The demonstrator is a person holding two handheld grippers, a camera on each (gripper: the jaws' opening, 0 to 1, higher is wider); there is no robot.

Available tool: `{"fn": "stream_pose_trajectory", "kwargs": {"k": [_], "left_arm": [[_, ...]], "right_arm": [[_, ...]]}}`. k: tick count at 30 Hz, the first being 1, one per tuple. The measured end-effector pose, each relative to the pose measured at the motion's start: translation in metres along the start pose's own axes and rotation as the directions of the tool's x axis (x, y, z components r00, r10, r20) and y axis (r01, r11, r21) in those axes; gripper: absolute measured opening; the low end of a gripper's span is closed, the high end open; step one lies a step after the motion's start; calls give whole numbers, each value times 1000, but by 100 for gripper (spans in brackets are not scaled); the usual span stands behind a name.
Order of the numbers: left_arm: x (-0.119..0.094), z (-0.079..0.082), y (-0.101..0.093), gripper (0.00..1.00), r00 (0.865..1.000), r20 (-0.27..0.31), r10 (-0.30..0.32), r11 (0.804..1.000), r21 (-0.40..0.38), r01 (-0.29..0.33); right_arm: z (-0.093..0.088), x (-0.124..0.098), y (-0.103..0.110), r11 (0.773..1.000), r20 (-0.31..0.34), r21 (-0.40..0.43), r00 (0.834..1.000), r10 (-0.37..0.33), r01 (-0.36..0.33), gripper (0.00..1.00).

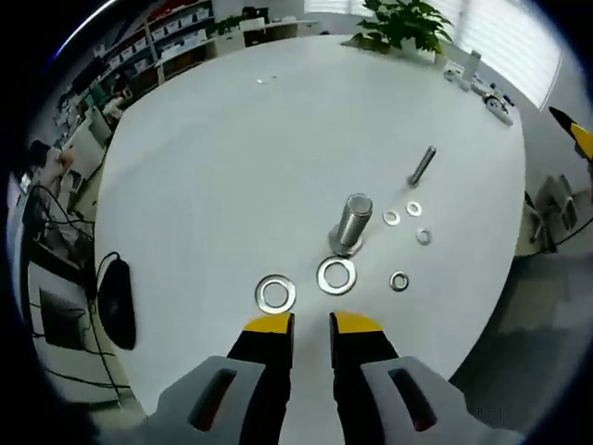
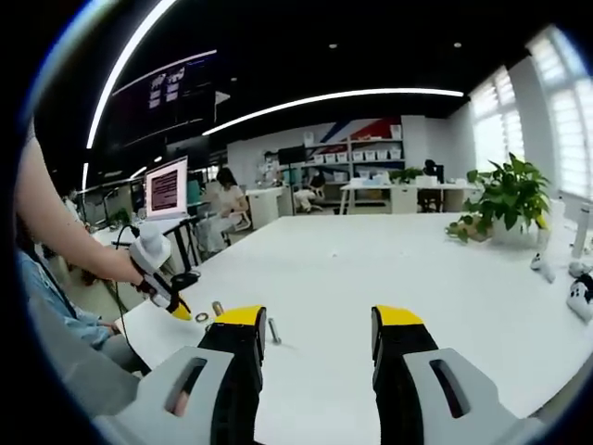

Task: Place the washer onto the threaded stud by aligning its center hole with the stud, sliding it down to the base, and recovering from edge contact or off-axis alignment until the washer reaches the visible bottom stop.

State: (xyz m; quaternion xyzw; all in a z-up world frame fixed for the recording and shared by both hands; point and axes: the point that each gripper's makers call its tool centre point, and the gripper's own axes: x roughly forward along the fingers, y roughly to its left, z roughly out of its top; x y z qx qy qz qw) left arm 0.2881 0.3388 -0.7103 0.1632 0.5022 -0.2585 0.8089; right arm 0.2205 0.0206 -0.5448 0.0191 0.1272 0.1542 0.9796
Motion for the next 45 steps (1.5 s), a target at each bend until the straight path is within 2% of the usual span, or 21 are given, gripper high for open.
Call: {"fn": "stream_pose_trajectory", "kwargs": {"k": [6, 10, 16, 23, 24, 28, 33, 35, 36, 39, 40, 41, 45], "left_arm": [[12, -3, 9, 12, 998, -60, 10, 995, 99, -4], [18, -3, 11, 10, 996, -94, 8, 983, 186, 10], [26, 1, 13, 10, 995, -101, 4, 979, 202, 17], [32, -12, 17, 12, 986, -167, -2, 979, 201, 36], [33, -9, 17, 12, 988, -154, -17, 975, 216, 50], [34, -7, 15, 9, 985, -165, -46, 982, 175, 75], [33, -8, 11, 9, 973, -227, -45, 963, 249, 102], [35, -9, 12, 7, 963, -267, -38, 947, 298, 120], [35, -9, 7, 5, 955, -294, -38, 931, 336, 141], [34, -10, 5, 4, 934, -358, -6, 909, 387, 154], [36, -9, 6, 4, 924, -384, -2, 912, 377, 159], [37, -9, 6, 4, 920, -393, 1, 914, 373, 159], [38, -9, 8, 5, 912, -410, -6, 916, 363, 170]], "right_arm": [[-1, 1, 0, 1000, -7, -3, 1000, 1, -1, 48], [-3, 1, 0, 1000, -13, 0, 1000, -1, 1, 48], [-5, 1, -3, 1000, -18, 12, 1000, -8, 8, 48], [-5, 1, -4, 1000, -20, 11, 1000, -11, 11, 48], [-5, 1, -4, 1000, -21, 13, 1000, -11, 11, 48], [-7, 1, -5, 1000, -24, 18, 1000, -13, 14, 48], [-8, 2, -5, 1000, -30, 19, 999, -11, 12, 48], [-9, 2, -4, 1000, -33, 16, 999, -10, 11, 48], [-9, 2, -4, 1000, -34, 13, 999, -10, 11, 48], [-10, 2, -4, 1000, -38, 14, 999, -8, 9, 48], [-10, 2, -4, 1000, -40, 13, 999, -8, 8, 48], [-11, 2, -4, 1000, -41, 14, 999, -6, 7, 48], [-11, 3, -4, 1000, -43, 12, 999, -5, 5, 48]]}}
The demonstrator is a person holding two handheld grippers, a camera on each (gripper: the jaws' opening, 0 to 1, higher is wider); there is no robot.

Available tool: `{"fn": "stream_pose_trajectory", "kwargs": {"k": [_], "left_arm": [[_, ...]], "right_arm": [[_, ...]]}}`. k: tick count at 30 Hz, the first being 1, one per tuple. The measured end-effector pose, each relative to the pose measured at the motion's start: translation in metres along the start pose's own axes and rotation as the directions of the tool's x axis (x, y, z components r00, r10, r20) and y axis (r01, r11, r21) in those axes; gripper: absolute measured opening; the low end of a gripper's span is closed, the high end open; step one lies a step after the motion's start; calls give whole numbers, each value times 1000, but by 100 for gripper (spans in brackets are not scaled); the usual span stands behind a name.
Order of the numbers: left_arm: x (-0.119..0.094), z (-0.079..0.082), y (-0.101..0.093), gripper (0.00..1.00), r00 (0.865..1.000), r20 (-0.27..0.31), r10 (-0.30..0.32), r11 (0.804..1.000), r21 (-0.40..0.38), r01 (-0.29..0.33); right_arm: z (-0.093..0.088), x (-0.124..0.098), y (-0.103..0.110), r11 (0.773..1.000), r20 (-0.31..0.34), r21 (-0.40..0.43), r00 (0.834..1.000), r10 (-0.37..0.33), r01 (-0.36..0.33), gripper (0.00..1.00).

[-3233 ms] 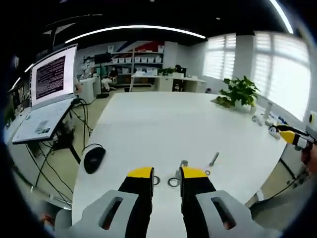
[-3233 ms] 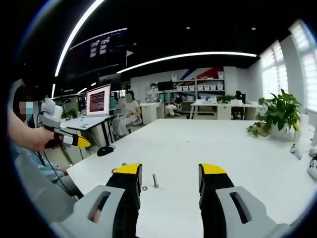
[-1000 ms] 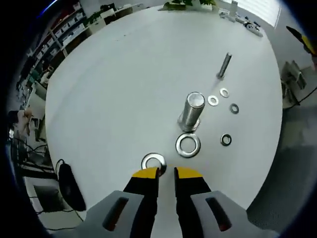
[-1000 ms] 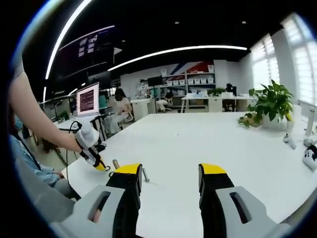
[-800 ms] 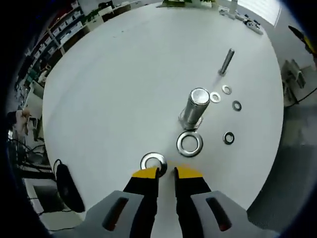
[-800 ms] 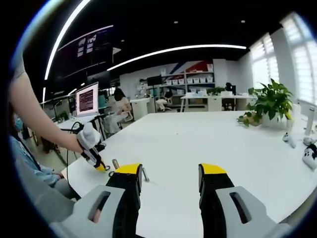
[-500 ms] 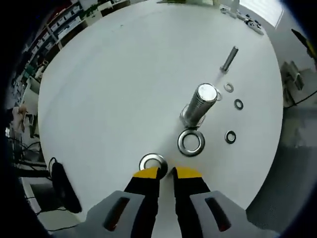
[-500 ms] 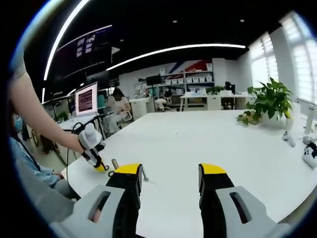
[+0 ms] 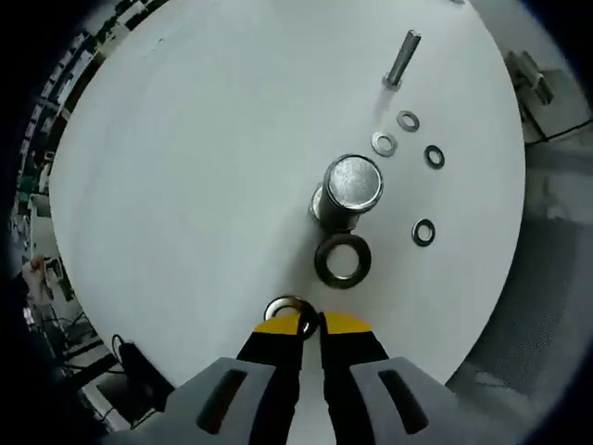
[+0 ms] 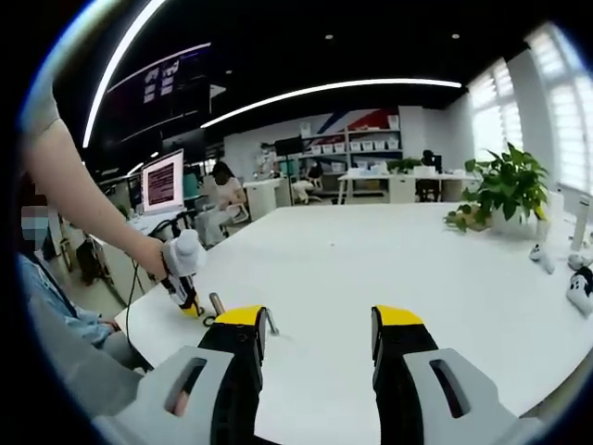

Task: Place the washer onto the threaded stud by aligning its center hole with the stud, sliding it down to the base, and recovering from edge contact or off-axis alignment until the washer reaches the visible bottom stop.

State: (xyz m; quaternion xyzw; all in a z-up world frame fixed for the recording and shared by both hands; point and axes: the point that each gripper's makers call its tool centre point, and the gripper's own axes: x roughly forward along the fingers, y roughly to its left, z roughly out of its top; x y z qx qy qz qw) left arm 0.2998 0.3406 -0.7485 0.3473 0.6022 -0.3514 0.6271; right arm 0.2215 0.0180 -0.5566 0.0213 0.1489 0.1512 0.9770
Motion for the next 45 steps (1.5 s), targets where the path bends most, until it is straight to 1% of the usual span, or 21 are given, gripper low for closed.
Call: {"fn": "stream_pose_trajectory", "kwargs": {"k": [3, 5, 7, 8, 9, 11, 13, 15, 18, 20, 25, 27, 30, 33, 37, 41, 45], "left_arm": [[-1, -1, -1, 5, 1000, 11, -2, 1000, 7, 2], [-2, -2, -1, 4, 1000, 29, -4, 1000, 5, 4], [-2, -3, 1, 4, 998, 55, -10, 1000, -27, 12], [-1, -2, 1, 3, 997, 74, -17, 997, -76, 23], [0, -2, 2, 3, 997, 80, -18, 995, -92, 25], [-2, -3, 0, 3, 997, 82, -14, 997, -78, 20], [-2, -1, 0, 3, 997, 75, 5, 1000, -16, -4], [-2, -1, -2, 2, 997, 70, 20, 1000, 9, -21], [-3, -2, -2, 2, 996, 85, 25, 1000, 12, -26], [-3, -2, -6, 2, 995, 100, 2, 1000, -6, -1], [-3, -2, -7, 1, 992, 122, 37, 999, 13, -39], [-5, 1, -14, 1, 988, 156, 18, 1000, 16, -21], [-7, 0, -16, 1, 985, 166, 34, 999, 25, -38], [-14, 1, -18, 1, 981, 191, 43, 998, 35, -50], [-25, 3, -14, 1, 974, 220, 52, 998, 16, -57], [-37, 6, -13, 1, 962, 263, 73, 996, 24, -82], [-45, 7, -15, 1, 959, 274, 78, 995, 43, -94]], "right_arm": [[-1, 0, 0, 1000, -2, 4, 1000, 0, 0, 48], [-1, 0, -1, 1000, -1, 7, 1000, -1, 1, 48], [0, 0, -2, 1000, 3, 13, 1000, -5, 4, 48], [1, 0, -2, 1000, 5, 15, 1000, -6, 6, 48], [1, 0, -2, 1000, 5, 15, 1000, -6, 6, 48], [0, 0, 0, 1000, 3, 11, 1000, -1, 1, 48], [0, 0, 1, 1000, 0, 3, 1000, 3, -3, 48], [0, 1, 2, 1000, 1, 1, 1000, 4, -4, 48], [0, 0, 1, 1000, -1, 5, 1000, 2, -2, 48], [-1, 0, 0, 1000, -5, 6, 1000, 0, 0, 48], [-3, 0, -1, 1000, -9, 11, 1000, -3, 3, 48], [-3, 1, 0, 1000, -9, 13, 1000, 0, 1, 48], [-2, 1, 1, 1000, -8, 7, 1000, 1, -1, 48], [-4, 1, 2, 1000, -16, 5, 1000, 4, -4, 48], [-4, 1, 0, 1000, -15, 10, 1000, -1, 1, 48], [-4, 0, 0, 1000, -14, 11, 1000, -2, 2, 48], [-4, 0, 0, 1000, -15, 10, 1000, -2, 2, 48]]}}
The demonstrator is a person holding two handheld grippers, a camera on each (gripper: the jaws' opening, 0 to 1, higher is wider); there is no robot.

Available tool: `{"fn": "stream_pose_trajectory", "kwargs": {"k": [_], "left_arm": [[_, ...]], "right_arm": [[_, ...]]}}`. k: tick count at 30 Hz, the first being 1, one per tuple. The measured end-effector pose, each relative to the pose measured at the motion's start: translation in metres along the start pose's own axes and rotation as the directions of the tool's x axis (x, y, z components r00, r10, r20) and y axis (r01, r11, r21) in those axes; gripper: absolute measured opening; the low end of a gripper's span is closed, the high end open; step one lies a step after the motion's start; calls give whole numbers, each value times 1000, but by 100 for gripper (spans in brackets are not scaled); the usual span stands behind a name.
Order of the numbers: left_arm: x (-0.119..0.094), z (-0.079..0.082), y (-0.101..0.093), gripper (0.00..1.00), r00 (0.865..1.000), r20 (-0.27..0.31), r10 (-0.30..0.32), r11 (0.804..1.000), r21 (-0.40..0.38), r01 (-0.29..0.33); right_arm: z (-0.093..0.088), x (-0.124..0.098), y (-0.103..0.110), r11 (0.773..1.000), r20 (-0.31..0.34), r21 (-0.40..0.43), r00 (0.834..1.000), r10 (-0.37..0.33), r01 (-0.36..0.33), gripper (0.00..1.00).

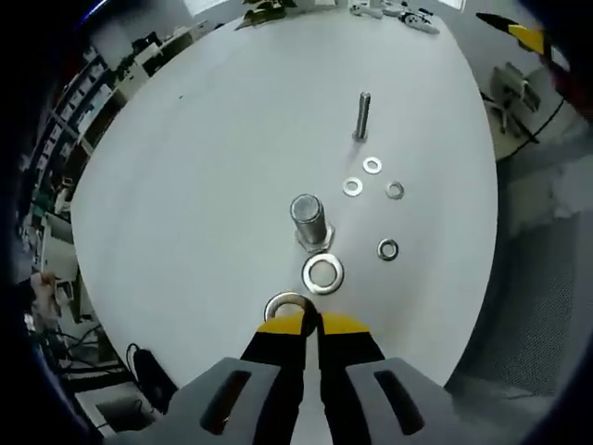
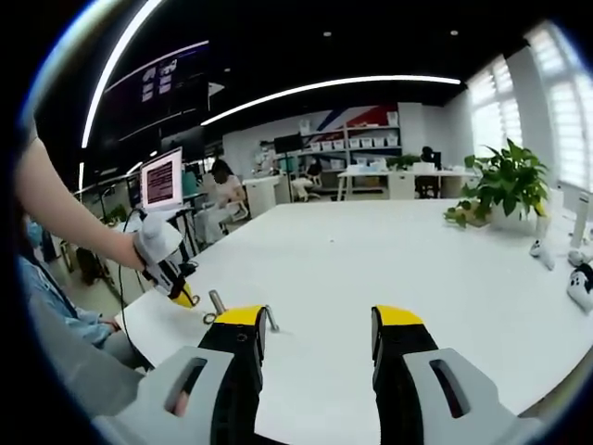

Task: Place the washer onto the threaded stud by aligning its center hole with the stud, sliding it down to the base, and recovering from edge contact or off-axis alignment until the washer reaches the visible bottom stop.

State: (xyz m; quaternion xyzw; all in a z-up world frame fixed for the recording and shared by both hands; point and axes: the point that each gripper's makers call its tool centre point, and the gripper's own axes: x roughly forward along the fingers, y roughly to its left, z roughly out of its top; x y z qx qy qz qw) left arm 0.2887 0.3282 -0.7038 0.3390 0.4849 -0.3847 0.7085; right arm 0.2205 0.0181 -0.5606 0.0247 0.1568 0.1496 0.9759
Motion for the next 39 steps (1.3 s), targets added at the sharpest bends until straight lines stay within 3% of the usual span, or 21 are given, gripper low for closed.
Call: {"fn": "stream_pose_trajectory", "kwargs": {"k": [11, 16, 21, 31, 39], "left_arm": [[-19, 24, 5, 1, 998, 60, 15, 999, 27, -17], [-30, 46, 8, 1, 993, 115, 24, 999, 18, -27], [-30, 63, 8, 1, 991, 130, 24, 998, 55, -32], [-21, 75, -3, 1, 994, 110, -4, 991, 132, -10], [-12, 74, -11, 1, 997, 69, -27, 985, 172, 15]], "right_arm": [[0, 0, 2, 1000, -1, -10, 1000, 8, -8, 48], [1, 1, 2, 1000, 1, -5, 1000, 7, -7, 48], [1, 1, 5, 1000, 0, -17, 1000, 15, -15, 48], [1, 1, 3, 1000, 2, -10, 1000, 10, -10, 48], [1, 0, 2, 1000, 1, -10, 1000, 6, -6, 48]]}}
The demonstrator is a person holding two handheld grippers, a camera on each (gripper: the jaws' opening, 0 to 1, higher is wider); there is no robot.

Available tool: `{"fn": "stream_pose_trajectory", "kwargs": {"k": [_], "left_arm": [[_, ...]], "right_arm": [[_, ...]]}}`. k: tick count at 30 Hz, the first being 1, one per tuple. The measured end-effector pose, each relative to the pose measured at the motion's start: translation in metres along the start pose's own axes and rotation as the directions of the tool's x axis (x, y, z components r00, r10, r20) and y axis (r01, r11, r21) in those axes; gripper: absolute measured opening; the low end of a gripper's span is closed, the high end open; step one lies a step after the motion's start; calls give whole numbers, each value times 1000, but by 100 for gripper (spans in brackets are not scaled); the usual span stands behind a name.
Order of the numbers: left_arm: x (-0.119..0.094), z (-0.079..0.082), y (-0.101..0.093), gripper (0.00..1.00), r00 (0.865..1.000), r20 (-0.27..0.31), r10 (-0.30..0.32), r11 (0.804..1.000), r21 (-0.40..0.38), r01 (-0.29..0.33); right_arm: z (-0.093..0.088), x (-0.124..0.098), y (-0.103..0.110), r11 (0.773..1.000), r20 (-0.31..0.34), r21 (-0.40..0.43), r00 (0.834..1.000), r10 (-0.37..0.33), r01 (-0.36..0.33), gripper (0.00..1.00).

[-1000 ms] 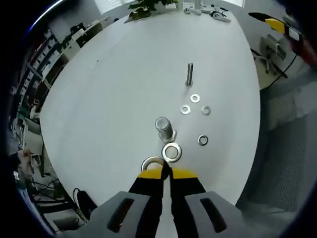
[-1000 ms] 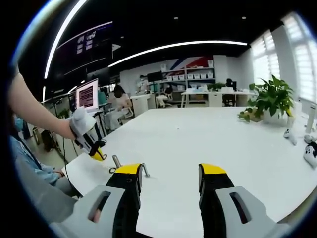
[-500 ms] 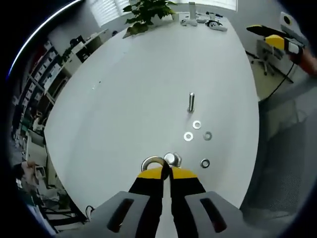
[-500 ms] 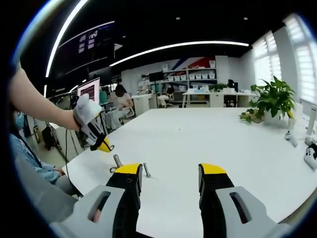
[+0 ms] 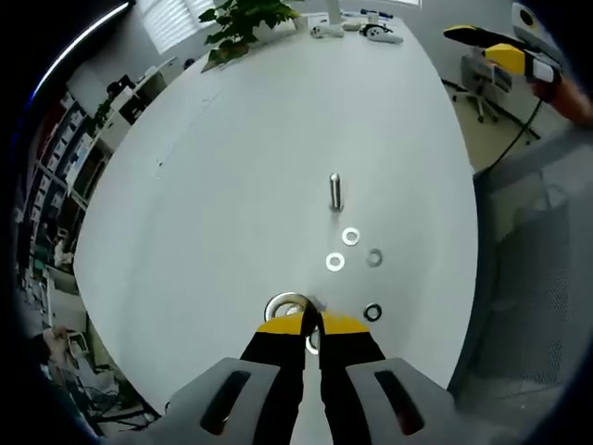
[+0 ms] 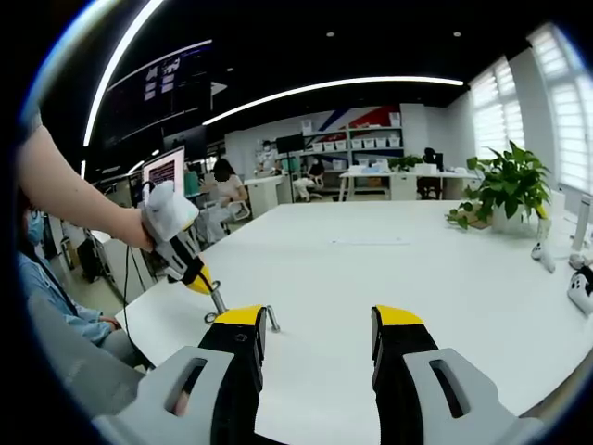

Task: Place the washer onto the threaded stud by aligning its center hole with the stud, sliding it down to the base, and recovering from edge contact or off-axis alignment until the washer reaches the visible bottom stop.

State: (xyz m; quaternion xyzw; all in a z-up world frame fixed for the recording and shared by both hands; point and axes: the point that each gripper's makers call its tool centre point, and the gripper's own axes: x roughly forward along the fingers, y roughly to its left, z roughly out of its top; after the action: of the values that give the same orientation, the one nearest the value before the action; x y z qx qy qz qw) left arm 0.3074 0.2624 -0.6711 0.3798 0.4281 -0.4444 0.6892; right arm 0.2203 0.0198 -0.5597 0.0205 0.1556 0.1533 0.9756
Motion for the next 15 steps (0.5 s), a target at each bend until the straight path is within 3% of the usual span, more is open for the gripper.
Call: {"fn": "stream_pose_trajectory", "kwargs": {"k": [15], "left_arm": [[6, -2, -1, 2, 1000, -18, 1, 1000, 14, -1]], "right_arm": [[1, -1, -1, 1000, 7, 10, 1000, -6, 6, 49]]}}
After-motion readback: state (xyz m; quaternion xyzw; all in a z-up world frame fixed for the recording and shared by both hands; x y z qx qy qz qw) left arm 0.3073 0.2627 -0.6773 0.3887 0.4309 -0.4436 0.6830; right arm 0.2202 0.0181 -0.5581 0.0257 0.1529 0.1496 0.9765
